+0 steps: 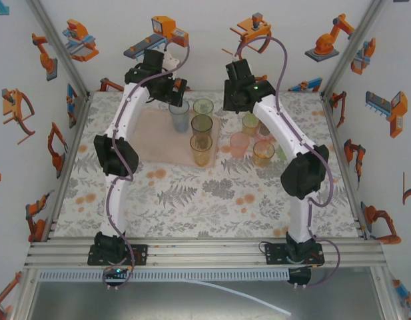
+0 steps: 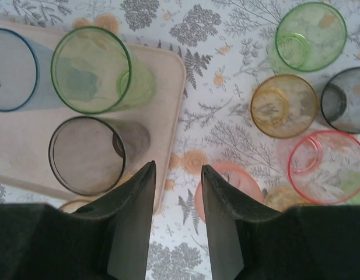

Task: Place the glasses into the tray

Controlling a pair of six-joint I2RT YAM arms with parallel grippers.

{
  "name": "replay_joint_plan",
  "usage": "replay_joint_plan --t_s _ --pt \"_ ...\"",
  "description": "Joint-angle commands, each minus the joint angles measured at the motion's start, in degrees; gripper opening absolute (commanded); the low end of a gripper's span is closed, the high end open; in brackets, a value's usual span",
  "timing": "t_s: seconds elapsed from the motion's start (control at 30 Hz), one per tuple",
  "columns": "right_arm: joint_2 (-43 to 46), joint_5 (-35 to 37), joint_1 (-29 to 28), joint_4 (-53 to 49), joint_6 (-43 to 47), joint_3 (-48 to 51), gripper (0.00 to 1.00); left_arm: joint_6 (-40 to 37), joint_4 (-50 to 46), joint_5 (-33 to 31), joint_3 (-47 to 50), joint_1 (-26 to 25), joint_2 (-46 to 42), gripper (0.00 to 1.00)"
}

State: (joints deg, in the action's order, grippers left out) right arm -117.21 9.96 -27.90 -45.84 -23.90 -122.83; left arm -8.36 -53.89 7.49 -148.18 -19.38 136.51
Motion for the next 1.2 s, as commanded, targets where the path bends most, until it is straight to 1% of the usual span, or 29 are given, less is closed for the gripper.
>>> replay_joint_plan --t_s 0.0,0.2,0.33,0.47,0.73,0.93,1.17 --pt "-4.6 -2.9 0.9 -1.3 2.5 -7.6 0.39 -0.6 -2.2 0.4 -1.1 0.6 -5.9 0.98" --pt "-14.2 -5.8 1.1 -4.0 4.1 -20.0 0.41 1.9 -4.4 2.7 2.4 1.6 -11.0 0.97" --pt "-17.7 -6.9 1.2 -4.3 4.0 -24.0 0.41 3.5 -6.1 5.4 4.7 2.9 -14.0 0.97" --pt "-19.5 -8.2 1.3 -3.5 3.6 -24.6 0.41 4.9 -7.0 8.4 7.5 4.4 -16.5 0.97" --pt "-20.8 -10.8 1.4 0.2 2.2 -24.0 0.42 5.6 -7.0 9.1 12.2 6.3 -20.1 0.97" --pt "-22.6 -11.1 1.3 0.3 1.6 -24.8 0.43 5.8 -7.0 10.8 13.3 6.3 -21.5 0.97" --pt "-23.7 -10.2 1.4 0.0 1.7 -24.9 0.38 5.9 -7.1 11.9 14.3 6.3 -22.7 0.97"
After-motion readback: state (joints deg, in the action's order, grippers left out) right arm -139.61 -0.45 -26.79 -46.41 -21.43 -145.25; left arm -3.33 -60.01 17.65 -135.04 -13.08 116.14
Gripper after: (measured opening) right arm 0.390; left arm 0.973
